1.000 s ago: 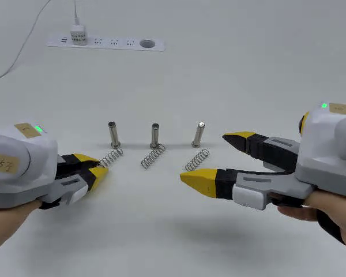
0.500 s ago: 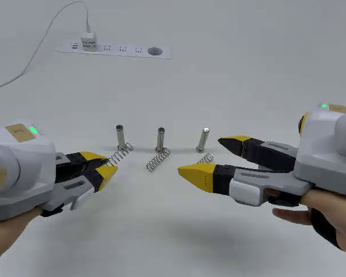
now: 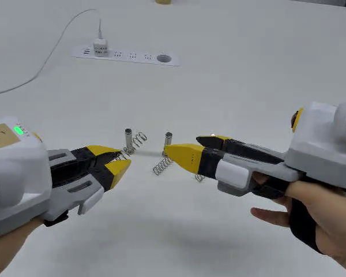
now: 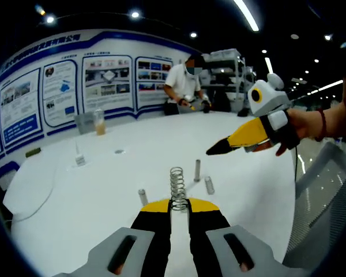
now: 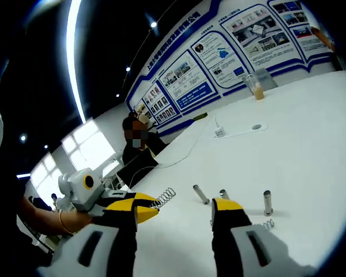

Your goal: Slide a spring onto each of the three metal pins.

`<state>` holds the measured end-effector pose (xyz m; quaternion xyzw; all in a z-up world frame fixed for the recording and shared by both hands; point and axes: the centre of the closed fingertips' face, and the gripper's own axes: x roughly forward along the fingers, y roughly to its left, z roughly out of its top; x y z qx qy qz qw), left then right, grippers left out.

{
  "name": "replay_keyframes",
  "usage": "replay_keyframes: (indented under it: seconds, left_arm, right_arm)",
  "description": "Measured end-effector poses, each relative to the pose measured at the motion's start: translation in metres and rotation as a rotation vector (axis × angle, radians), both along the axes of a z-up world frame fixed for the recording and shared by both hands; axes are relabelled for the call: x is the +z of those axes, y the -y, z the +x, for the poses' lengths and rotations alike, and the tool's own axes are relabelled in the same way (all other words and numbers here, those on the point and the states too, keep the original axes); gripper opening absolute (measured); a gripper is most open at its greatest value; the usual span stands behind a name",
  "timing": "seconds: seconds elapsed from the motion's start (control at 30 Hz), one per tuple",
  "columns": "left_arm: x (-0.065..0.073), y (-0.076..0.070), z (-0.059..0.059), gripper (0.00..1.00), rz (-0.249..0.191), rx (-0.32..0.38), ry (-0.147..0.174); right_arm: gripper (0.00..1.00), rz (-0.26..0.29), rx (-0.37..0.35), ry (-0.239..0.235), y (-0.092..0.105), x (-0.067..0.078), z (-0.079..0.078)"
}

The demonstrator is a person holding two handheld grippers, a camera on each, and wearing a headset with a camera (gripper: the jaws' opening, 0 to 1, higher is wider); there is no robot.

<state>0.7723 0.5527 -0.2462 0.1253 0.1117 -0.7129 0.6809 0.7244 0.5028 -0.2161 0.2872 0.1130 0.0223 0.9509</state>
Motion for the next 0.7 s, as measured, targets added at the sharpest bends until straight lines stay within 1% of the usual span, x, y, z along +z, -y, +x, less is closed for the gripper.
replay_keyframes:
  seconds: [0.03, 0.07, 0.13, 0.2, 0.37, 0.47, 0.57, 0.67, 0.7]
  left_arm:
    - [0.002, 0.000, -0.001, 0.10, -0.008, 0.001, 0.002]
    - [0.003, -0.001, -0.003, 0.10, -0.017, 0.002, -0.002]
    - [0.006, -0.001, -0.005, 0.10, -0.028, 0.003, -0.005]
    - [0.008, -0.002, -0.008, 0.10, -0.043, 0.002, -0.013]
    - [0.016, -0.003, -0.014, 0.10, -0.076, 0.004, -0.019]
    - [0.024, -0.004, -0.018, 0.10, -0.105, 0.004, -0.025]
    - [0.027, -0.004, -0.020, 0.10, -0.124, 0.003, -0.030]
    - [0.029, -0.004, -0.023, 0.10, -0.137, -0.005, -0.019]
    - [0.030, -0.004, -0.024, 0.10, -0.141, -0.009, -0.008]
  right_arm:
    - [0.51, 0.015, -0.005, 0.005, 0.000, 0.001, 0.002]
    - [0.50, 0.037, -0.007, 0.015, -0.001, 0.003, 0.004]
    - [0.48, 0.063, -0.011, 0.024, -0.003, 0.005, 0.006]
    - [0.45, 0.077, -0.012, 0.031, -0.005, 0.006, 0.009]
    - [0.40, 0.124, -0.013, 0.039, -0.011, 0.006, 0.014]
    - [0.35, 0.184, -0.018, 0.062, -0.015, 0.009, 0.017]
    - [0.32, 0.222, -0.019, 0.074, -0.017, 0.011, 0.019]
    - [0.28, 0.259, -0.010, 0.091, -0.021, 0.013, 0.020]
    - [0.28, 0.271, -0.010, 0.098, -0.021, 0.014, 0.020]
